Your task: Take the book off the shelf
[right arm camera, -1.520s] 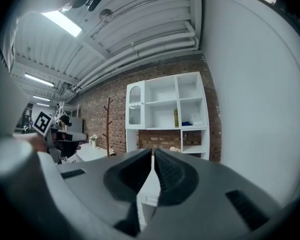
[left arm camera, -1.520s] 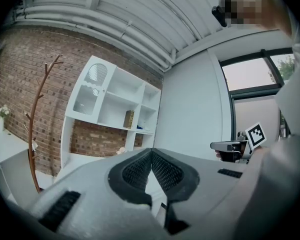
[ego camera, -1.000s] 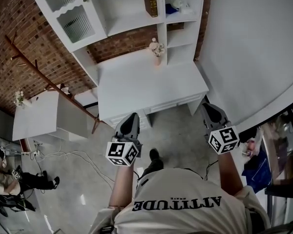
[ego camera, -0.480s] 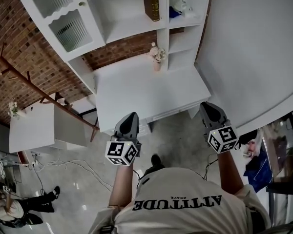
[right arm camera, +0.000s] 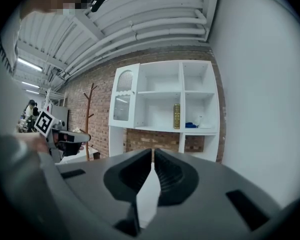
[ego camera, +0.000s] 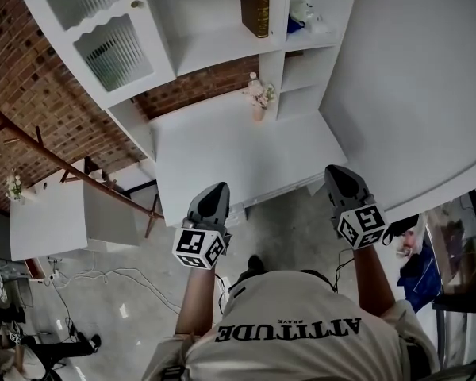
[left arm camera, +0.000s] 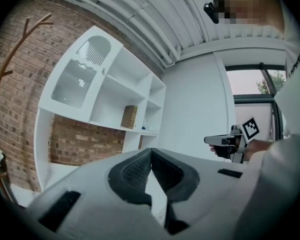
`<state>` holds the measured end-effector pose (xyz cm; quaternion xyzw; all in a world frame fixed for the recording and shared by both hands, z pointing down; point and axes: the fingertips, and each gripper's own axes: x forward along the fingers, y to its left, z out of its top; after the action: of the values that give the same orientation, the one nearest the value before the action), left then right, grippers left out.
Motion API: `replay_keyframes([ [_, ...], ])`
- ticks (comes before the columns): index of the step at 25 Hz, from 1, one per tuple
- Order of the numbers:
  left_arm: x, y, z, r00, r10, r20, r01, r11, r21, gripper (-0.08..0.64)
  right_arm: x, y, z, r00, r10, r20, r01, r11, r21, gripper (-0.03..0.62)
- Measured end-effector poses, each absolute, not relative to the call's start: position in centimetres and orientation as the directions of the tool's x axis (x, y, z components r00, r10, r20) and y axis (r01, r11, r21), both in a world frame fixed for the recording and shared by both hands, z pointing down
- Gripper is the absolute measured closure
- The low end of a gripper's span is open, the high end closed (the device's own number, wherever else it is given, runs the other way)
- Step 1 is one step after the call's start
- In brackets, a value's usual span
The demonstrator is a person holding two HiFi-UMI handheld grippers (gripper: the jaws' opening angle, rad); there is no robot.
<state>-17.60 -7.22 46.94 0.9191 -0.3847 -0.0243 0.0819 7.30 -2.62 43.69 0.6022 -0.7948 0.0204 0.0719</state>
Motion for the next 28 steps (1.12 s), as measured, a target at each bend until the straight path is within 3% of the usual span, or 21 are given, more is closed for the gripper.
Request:
replay_keyframes([
  [28, -16.6, -14.3, 48.5, 0.720, -0.691, 0.056, -0.688, -0.703, 0.180, 0.535, 8.6, -9.8, 44.9, -0.252, -0.959, 0.130, -0.966, 0.256, 0.019, 0.557],
])
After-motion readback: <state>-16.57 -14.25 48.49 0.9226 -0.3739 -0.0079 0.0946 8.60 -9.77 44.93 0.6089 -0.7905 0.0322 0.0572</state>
